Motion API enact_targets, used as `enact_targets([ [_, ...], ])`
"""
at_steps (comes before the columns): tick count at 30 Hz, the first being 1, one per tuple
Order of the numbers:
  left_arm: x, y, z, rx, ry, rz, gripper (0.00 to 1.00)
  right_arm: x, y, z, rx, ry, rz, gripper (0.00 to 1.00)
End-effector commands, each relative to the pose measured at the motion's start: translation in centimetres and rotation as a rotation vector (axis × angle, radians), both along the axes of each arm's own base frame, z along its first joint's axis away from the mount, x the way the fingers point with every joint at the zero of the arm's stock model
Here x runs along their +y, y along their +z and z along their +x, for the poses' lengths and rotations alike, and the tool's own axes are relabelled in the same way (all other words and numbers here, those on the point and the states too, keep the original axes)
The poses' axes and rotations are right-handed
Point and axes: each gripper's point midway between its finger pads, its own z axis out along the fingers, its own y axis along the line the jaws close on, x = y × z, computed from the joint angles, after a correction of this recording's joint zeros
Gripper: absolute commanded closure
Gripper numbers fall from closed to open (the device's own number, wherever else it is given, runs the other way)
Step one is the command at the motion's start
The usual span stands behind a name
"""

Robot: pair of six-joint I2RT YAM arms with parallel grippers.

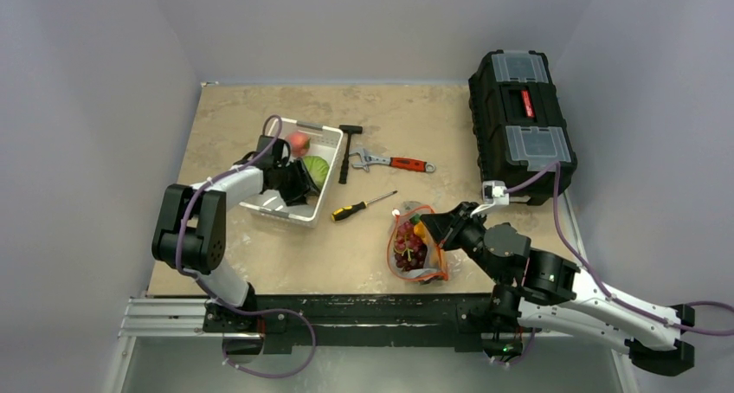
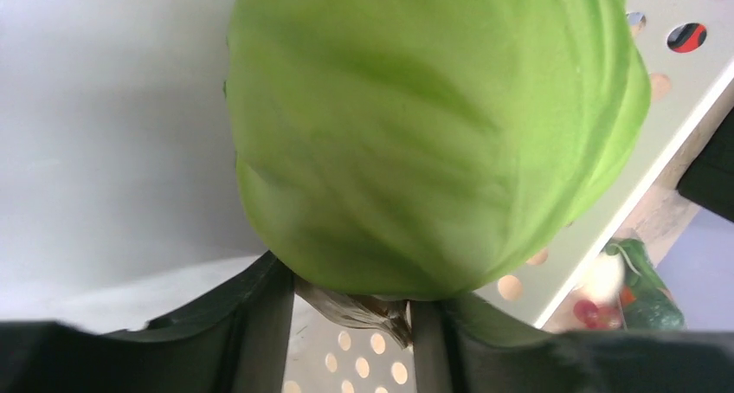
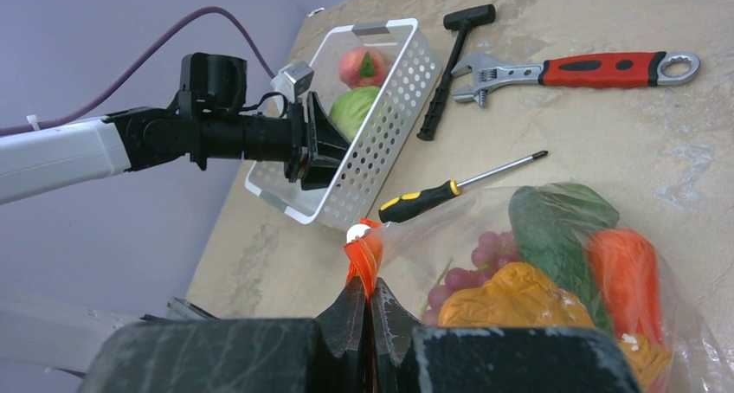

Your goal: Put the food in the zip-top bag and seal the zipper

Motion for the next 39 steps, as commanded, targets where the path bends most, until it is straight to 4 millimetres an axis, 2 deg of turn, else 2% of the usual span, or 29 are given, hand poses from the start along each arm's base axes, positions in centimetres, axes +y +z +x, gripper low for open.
enact_targets([
  [1,-0.5,1.0,0.6,-0.055,-0.016,-0.017,0.66,0.8,2.9,0.1,-0.042,0.012,0.096,1.0],
  [10,1.0,5.0,0.5,-0.186,-0.002,0.053,0.85,0.9,2.9,0.2,-0.04,0.011,0.093,1.0],
  [16,2.0,8.0,-0.2,-0.274,0.016,0.082,0.86,1.0,2.5,0.2,-0.032,0.012,0.088,1.0],
  [20,1.6,10.3,-1.6,-0.331,0.012,0.039,0.86,1.2,2.2,0.3,-0.024,0.008,0.089,1.0],
  [23,-0.3,12.2,-3.7,-0.385,-0.038,-0.066,0.85,1.6,2.2,0.4,-0.027,0.013,0.09,1.0],
  [28,-5.8,14.2,-9.2,-0.46,-0.203,-0.158,0.84,2.4,3.0,0.4,-0.037,0.035,0.085,1.0],
  [31,-7.9,15.4,-12.0,-0.502,-0.247,-0.225,0.84,2.5,3.2,0.6,-0.042,0.033,0.077,1.0],
  [35,-10.5,17.1,-14.9,-0.572,-0.288,-0.3,0.84,2.6,3.2,0.5,-0.041,0.039,0.083,1.0],
  [39,-13.5,18.7,-17.1,-0.606,-0.378,-0.297,0.83,2.9,3.3,0.5,-0.042,0.043,0.091,1.0],
])
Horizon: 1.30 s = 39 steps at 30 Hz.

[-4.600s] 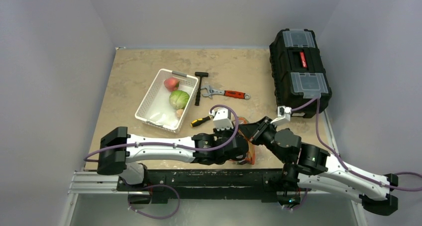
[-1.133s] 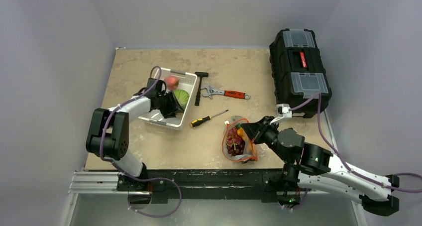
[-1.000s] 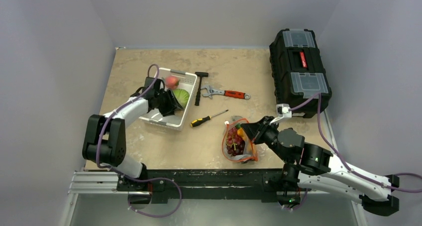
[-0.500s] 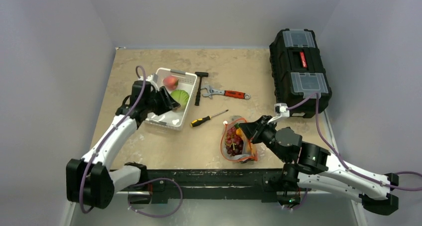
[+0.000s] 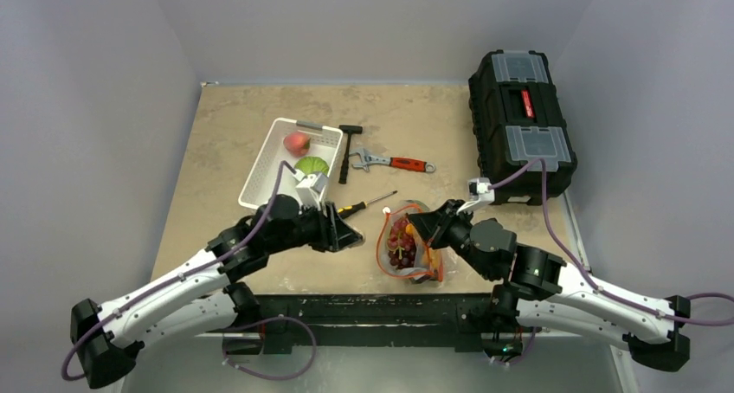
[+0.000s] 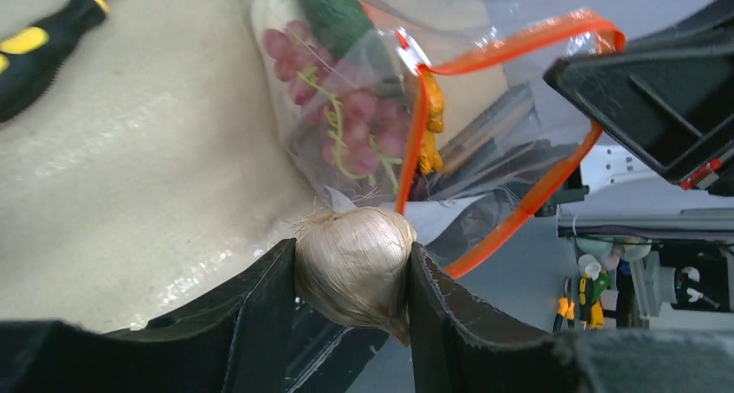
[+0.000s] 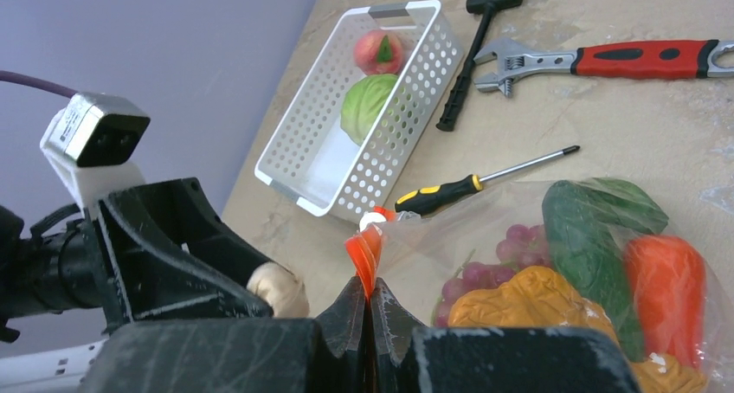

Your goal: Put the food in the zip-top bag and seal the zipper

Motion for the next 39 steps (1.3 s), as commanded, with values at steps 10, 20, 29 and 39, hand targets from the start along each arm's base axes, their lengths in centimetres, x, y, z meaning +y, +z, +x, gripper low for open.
enact_targets([
  [10,-10.0,4.3,-3.0,-0.195,-0.109,0.109,0.83,0.6,3.5,0.2,-0.043,0.004,0.096,1.0],
  [20,-12.7,2.2,-1.9,-0.161,-0.08,0.156,0.8,0.6,4.6,-0.5,-0.037,0.029,0.167,1.0],
  [29,-13.7,-0.7,-2.2,-0.095,-0.068,0.129,0.76,0.2,4.4,-0.6,-0.029,0.024,0.175,1.0],
  [39,-14.5,-3.5,-3.8,-0.001,-0.105,0.108,0.63,0.3,4.5,-0.7,-0.024,0.03,0.186,1.0],
])
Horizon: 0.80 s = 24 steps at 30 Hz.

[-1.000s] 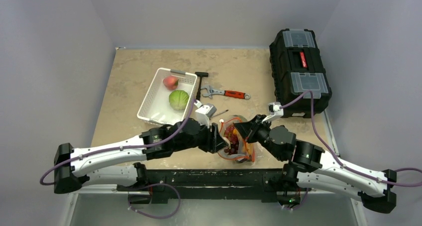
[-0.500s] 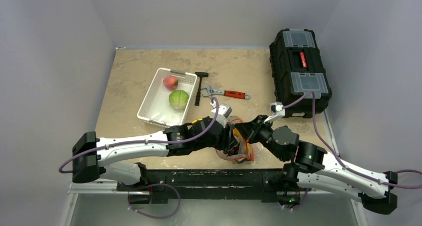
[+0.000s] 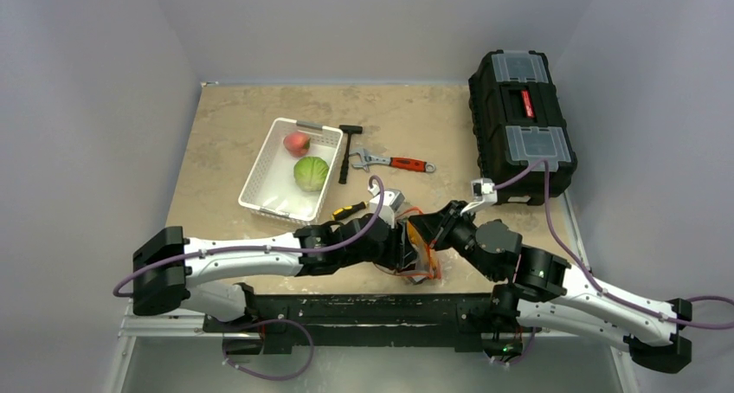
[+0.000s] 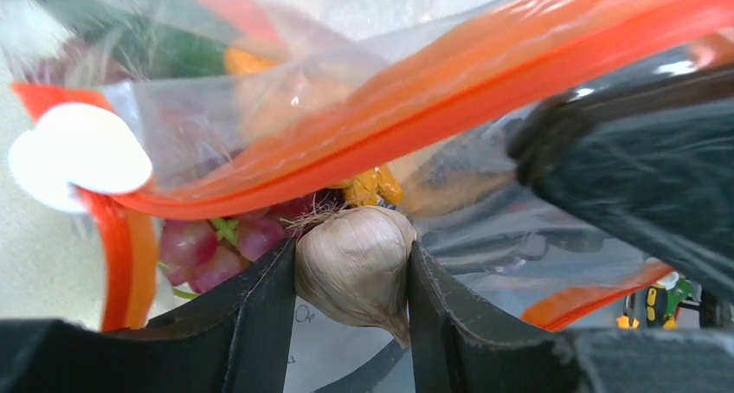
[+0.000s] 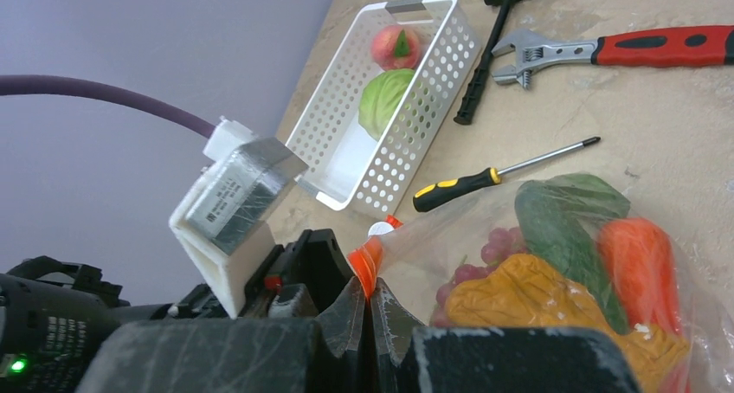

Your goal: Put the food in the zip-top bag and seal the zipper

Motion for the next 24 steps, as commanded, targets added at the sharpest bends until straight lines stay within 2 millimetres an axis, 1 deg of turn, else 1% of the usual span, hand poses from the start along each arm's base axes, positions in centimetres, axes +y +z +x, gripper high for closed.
enact_targets([
  [1,-1.2,-0.3,-0.8,0.048,-0.011,-0.061,0.62,0.1,3.7,0.0,-0.041,-0.004,0.125,1.0],
  [2,-1.2,-0.6,-0.8,0.053,-0.011,-0.058,0.59,0.1,3.6,0.1,-0.041,-0.005,0.122,1.0],
  [4,-1.1,-0.5,-0.9,0.059,-0.008,-0.064,0.52,0.1,3.3,0.0,-0.034,-0.003,0.121,1.0],
  [5,-1.0,-0.4,-0.9,0.058,-0.008,-0.067,0.47,0.2,3.3,-0.1,-0.03,0.002,0.123,1.0],
  [6,-1.4,0.6,-0.9,0.045,-0.012,-0.11,0.35,0.2,3.3,-0.1,-0.029,0.004,0.124,1.0],
  [8,-1.3,1.1,-1.0,0.034,-0.022,-0.128,0.28,0.1,3.2,0.0,-0.034,-0.003,0.116,1.0],
  [11,-0.9,2.0,-1.2,0.027,-0.027,-0.139,0.26,0.2,3.0,-0.2,-0.027,0.008,0.122,1.0],
  [15,-0.3,3.1,-1.3,0.011,-0.035,-0.157,0.26,0.0,2.9,-0.1,-0.032,0.002,0.116,1.0],
  [16,0.4,2.7,-1.4,0.017,-0.028,-0.128,0.26,0.1,2.9,-0.1,-0.035,0.005,0.117,1.0],
  [21,2.8,4.1,-1.1,-0.03,-0.001,-0.087,0.26,0.1,3.3,0.1,-0.055,-0.002,0.105,1.0],
  [23,4.2,4.8,-0.7,-0.06,0.024,-0.059,0.27,0.1,3.4,0.2,-0.057,-0.005,0.1,1.0],
  [24,5.1,4.9,-0.5,-0.075,0.037,-0.029,0.26,0.1,3.2,0.2,-0.056,-0.005,0.095,1.0],
])
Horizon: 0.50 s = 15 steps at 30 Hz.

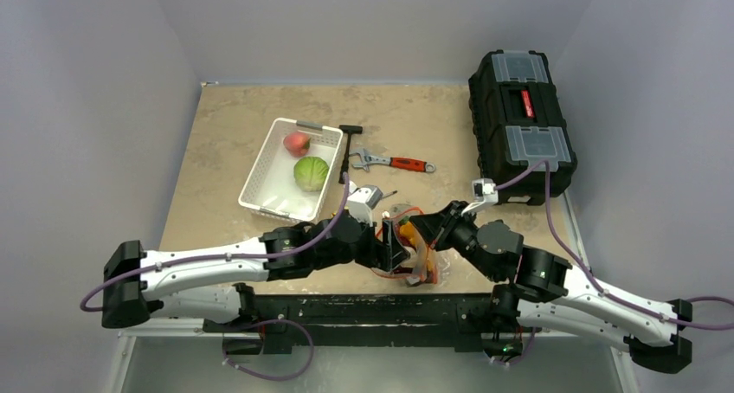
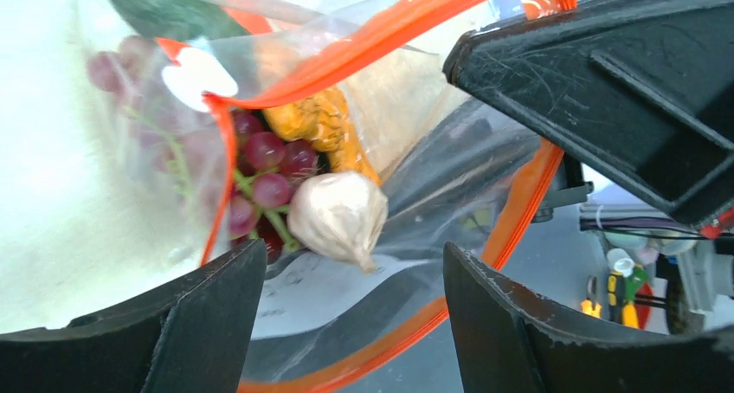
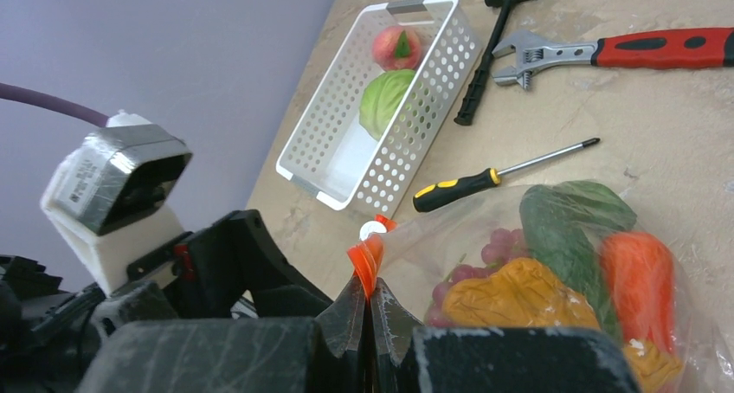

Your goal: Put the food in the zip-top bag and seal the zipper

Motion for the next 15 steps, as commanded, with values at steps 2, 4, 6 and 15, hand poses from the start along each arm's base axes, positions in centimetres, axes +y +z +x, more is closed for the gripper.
enact_targets([
  [2,4.3,3.0,1.4,-0.121,0.074,0.082,0.25,0.4,2.9,0.3,-0.054,-0.005,0.093,1.0],
  [4,6.5,4.1,2.3,-0.168,0.121,0.109,0.22,0.5,2.8,0.4,-0.057,-0.004,0.091,1.0],
  [6,8.9,4.9,3.2,-0.194,0.183,0.122,0.2,0.6,2.6,0.4,-0.059,-0.003,0.085,1.0],
  [15,18.5,5.8,8.7,-0.18,0.586,0.04,0.04,0.7,2.4,0.5,-0.067,-0.003,0.075,1.0],
])
